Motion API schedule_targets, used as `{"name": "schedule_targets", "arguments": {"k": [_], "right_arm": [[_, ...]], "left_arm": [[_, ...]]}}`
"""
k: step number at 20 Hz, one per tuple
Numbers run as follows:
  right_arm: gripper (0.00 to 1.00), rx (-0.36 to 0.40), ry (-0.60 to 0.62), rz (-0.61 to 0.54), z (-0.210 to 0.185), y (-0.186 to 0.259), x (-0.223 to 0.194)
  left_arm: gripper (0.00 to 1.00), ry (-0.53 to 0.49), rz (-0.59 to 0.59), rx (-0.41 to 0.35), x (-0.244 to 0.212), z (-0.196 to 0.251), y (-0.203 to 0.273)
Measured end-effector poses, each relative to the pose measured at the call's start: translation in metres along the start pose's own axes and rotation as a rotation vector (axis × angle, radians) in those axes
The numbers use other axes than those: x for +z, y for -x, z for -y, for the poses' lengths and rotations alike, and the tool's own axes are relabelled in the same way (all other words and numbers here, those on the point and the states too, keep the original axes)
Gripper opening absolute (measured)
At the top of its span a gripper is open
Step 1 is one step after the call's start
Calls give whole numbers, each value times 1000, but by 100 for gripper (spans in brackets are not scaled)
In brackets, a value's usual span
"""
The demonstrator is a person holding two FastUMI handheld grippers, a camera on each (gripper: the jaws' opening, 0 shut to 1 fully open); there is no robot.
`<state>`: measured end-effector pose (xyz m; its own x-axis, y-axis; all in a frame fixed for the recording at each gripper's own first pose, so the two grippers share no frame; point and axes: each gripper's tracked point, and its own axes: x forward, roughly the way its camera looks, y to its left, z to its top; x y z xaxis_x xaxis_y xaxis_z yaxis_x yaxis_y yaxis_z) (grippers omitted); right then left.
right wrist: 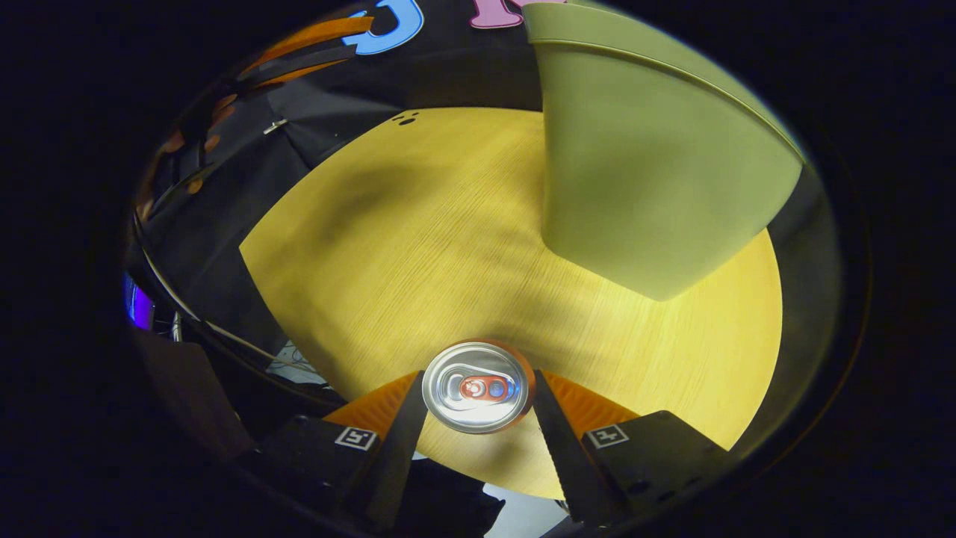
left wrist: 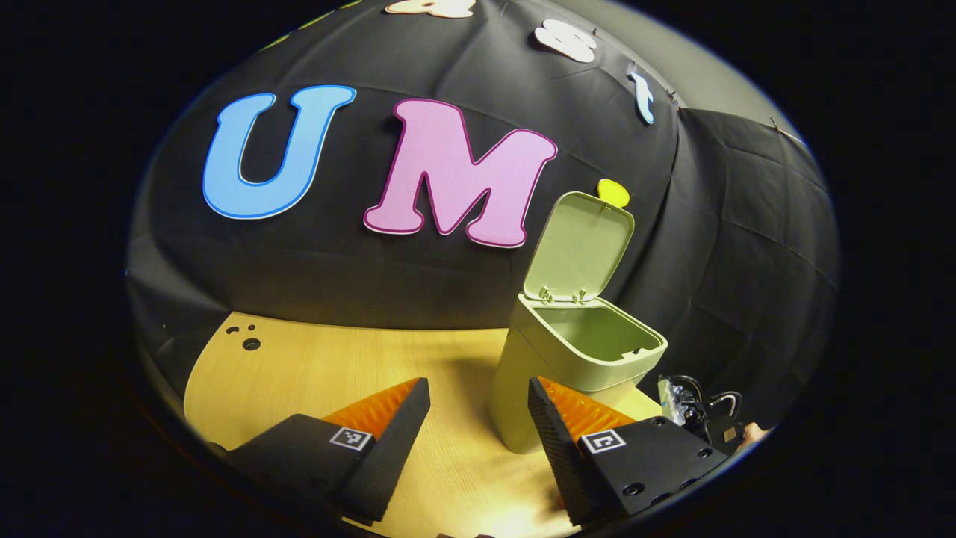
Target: Press the lid of the desktop garbage bin to open it, pick up the crumpled paper on the desktop and throw it into the bin, then pick up the pop can on the desktop and drop it into the bin, and finally close the garbage bin lid.
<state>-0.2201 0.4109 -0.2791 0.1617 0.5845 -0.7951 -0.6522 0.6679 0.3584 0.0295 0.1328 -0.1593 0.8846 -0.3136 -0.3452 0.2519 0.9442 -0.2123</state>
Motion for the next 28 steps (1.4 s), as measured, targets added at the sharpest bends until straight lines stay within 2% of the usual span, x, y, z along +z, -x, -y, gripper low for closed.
{"name": "schedule_targets", "arguments": {"k": [9, 22, 28], "right_arm": [[85, -29, -55, 74, 5, 20, 30], [85, 67, -169, 333, -5, 139, 143], [85, 83, -168, 444, -1, 181, 191]], "left_arm": [[86, 3, -3, 4, -2, -7, -2], [86, 32, 6, 8, -4, -9, -1], [87, 45, 26, 5, 0, -8, 4]]}}
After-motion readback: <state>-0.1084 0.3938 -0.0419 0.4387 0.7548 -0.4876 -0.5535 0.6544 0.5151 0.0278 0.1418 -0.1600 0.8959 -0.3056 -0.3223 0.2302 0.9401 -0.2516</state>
